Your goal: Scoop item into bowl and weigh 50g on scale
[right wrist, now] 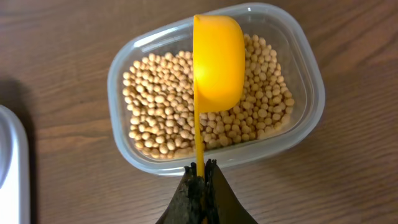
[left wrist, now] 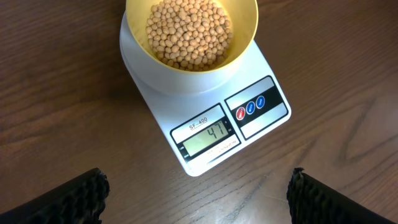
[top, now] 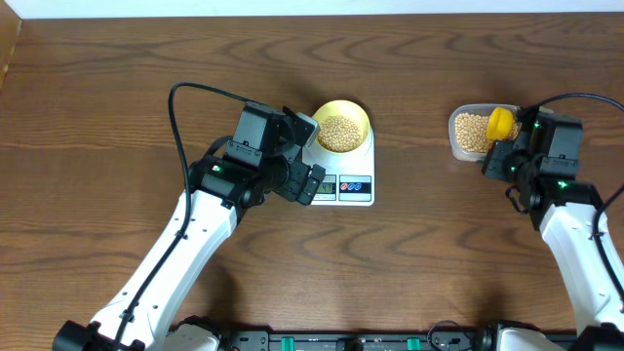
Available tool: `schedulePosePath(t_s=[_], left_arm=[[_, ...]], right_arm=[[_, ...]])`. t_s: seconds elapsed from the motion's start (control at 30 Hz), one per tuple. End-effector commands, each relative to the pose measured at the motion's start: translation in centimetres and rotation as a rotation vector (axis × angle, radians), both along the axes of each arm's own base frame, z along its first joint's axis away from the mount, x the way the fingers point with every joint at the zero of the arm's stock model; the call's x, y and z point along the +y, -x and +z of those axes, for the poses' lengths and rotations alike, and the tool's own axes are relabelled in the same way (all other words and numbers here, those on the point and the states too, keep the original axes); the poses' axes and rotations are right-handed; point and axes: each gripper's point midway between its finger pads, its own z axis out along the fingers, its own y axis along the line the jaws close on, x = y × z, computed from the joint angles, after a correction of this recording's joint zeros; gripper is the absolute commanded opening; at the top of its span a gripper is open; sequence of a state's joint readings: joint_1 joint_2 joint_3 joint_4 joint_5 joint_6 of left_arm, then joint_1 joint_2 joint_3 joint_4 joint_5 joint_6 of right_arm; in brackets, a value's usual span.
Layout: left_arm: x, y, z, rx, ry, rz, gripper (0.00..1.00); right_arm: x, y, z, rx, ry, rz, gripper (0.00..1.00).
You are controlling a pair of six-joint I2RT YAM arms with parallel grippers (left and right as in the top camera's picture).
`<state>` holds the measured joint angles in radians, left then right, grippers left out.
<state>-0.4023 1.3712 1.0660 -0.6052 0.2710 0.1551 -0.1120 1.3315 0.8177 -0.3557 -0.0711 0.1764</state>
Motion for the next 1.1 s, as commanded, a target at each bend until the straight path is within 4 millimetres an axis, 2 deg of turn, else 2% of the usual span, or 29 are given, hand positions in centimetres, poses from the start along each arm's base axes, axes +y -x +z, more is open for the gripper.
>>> schedulePosePath(t_s=[0.0,0.17,0.27,0.47,0.8,1.07], left_arm=[[0.1,0.1,-0.4,0.006,-0.013,-0.004,0.94],[0.1,0.1,-0.4,0.006,-0.013,-0.004,0.94],[0.1,0.1,-0.4,0.006,-0.013,-0.005,0.94],[0.1,0.1,-0.4,0.006,-0.013,-0.004,0.94],[0.1,0.1,-0.4,0.006,-0.013,-0.004,0.94],[0.1,0.1,-0.4,0.006,-0.013,-0.004,0.94]], right_arm=[[-0.5,-0.1,-1.0,0.030,0.005,-0.024,0.01],[0.8,-0.2,-2.0,0.054,-0.084,-0.006,0.01],[1.7,-0.6,-1.8,0.038,-0.150,-0.007,0.01],[1.8,-0.8,-1.6,0.033,-0.191,-0.043,0.01],[4.1,-0.8,-1.0,0.024,-0.295,0.043,0.01],[2.8,-1.3,-0.5,-0.009,-0.293,0.011,0.01]])
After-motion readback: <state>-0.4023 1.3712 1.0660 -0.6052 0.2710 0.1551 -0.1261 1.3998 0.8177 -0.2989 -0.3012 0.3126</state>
